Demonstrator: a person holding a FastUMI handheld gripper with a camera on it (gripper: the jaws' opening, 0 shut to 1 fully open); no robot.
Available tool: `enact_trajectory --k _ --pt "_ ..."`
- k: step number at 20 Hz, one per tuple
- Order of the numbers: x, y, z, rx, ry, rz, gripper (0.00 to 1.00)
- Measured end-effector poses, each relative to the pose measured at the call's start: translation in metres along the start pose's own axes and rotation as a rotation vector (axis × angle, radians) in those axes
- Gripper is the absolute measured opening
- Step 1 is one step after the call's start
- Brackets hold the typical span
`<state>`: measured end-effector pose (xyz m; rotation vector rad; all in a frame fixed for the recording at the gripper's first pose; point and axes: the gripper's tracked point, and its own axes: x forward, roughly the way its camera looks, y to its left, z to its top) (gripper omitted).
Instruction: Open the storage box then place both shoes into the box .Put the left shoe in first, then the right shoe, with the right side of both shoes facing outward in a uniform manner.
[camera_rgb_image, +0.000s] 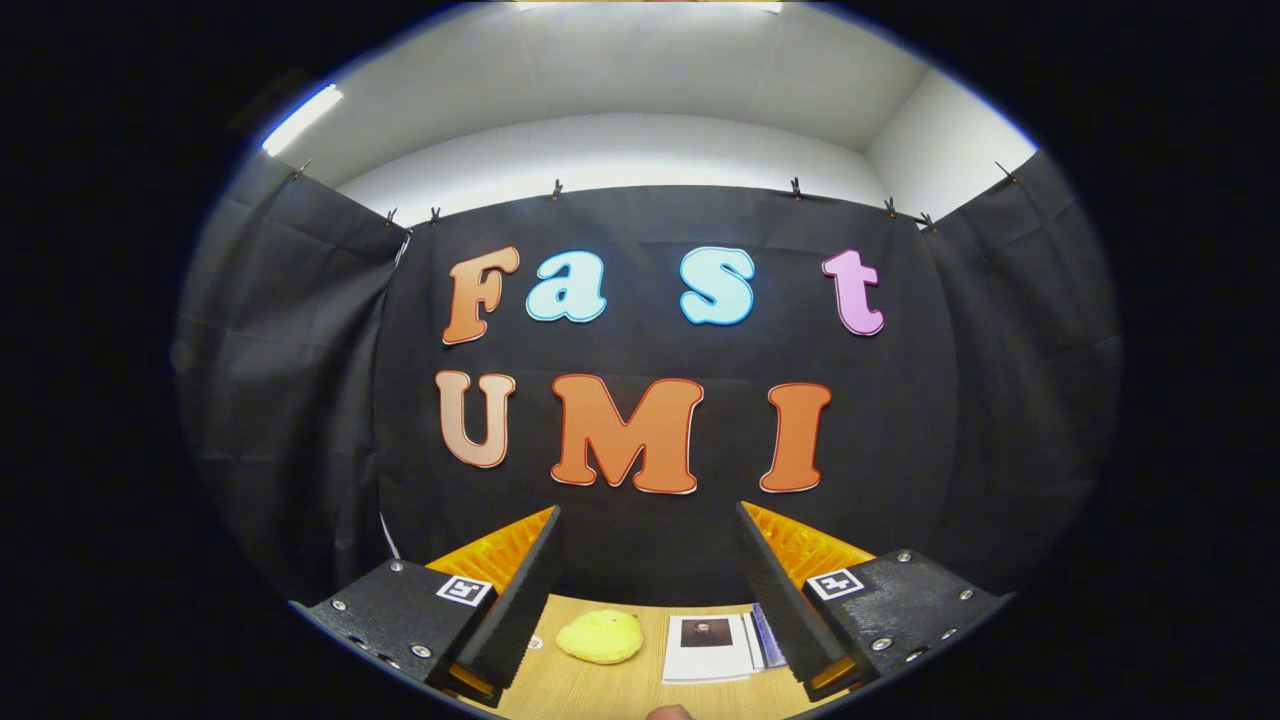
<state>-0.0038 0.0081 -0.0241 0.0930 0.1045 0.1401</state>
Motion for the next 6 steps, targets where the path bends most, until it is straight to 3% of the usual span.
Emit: enact_trajectory --k 6 --pt "-0.002 0.001 0.013 -0.026 -0.062 0.002 0.98"
